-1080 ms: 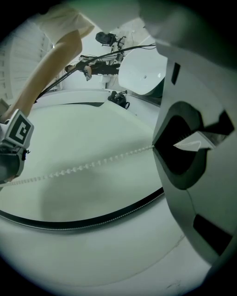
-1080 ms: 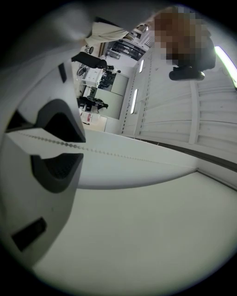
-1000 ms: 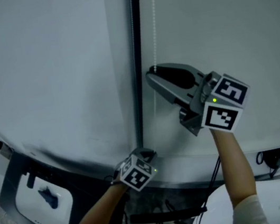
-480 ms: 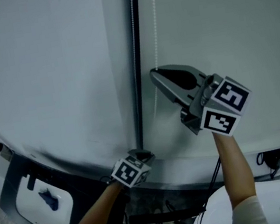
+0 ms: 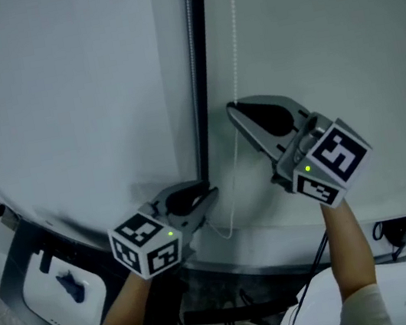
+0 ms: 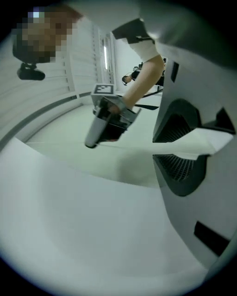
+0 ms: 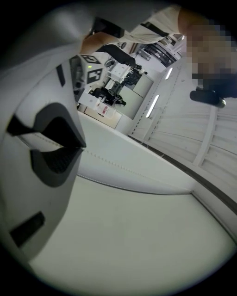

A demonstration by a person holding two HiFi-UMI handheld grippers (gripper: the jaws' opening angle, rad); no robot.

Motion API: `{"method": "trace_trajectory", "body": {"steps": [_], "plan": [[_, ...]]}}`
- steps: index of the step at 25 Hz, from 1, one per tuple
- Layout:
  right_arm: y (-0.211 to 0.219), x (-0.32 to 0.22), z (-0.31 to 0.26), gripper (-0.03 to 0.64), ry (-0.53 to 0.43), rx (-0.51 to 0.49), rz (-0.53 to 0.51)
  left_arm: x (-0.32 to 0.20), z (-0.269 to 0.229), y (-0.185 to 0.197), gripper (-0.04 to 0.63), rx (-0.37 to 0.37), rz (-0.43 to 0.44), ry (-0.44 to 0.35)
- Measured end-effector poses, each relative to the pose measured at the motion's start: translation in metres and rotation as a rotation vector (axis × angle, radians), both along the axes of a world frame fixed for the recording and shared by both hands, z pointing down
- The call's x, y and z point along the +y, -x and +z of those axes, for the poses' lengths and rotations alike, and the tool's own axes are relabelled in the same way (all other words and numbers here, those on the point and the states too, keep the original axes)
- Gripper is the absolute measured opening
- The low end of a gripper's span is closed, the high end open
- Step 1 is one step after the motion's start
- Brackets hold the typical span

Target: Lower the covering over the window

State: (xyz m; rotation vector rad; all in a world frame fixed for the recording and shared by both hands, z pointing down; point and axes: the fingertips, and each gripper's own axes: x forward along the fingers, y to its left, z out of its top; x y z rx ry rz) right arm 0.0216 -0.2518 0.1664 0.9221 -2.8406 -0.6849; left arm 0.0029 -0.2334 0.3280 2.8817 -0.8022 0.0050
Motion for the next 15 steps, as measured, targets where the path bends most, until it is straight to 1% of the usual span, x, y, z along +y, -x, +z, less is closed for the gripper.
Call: {"method": "trace_trajectory", "body": {"steps": [2, 5, 8, 10, 13, 15], "plan": [[0.003, 0.000, 0.011, 0.012, -0.007, 0.038, 0.012, 0.003, -0.035, 0.000, 0.069, 0.028, 0.000, -0.080], [0.003, 0.000, 0.029, 0.012, 0.022, 0.038, 0.012, 0.003, -0.060, -0.003, 0.069, 0.044, -0.004, -0.133], [-0.002, 0.003, 0.045, 0.012, 0.062, 0.020, 0.001, -0.001, -0.070, -0.007, 0.069, 0.052, -0.010, -0.152], [-0.006, 0.005, 0.058, 0.012, 0.094, -0.006, -0.016, -0.002, -0.077, -0.009, 0.089, 0.074, -0.009, -0.157], [-0.009, 0.008, 0.083, 0.012, 0.153, -0.038, -0.042, -0.002, -0.088, -0.016, 0.094, 0.095, 0.003, -0.173], [-0.008, 0.009, 0.104, 0.012, 0.201, -0.045, -0.060, -0.004, -0.094, -0.022, 0.094, 0.095, 0.014, -0.185]]}}
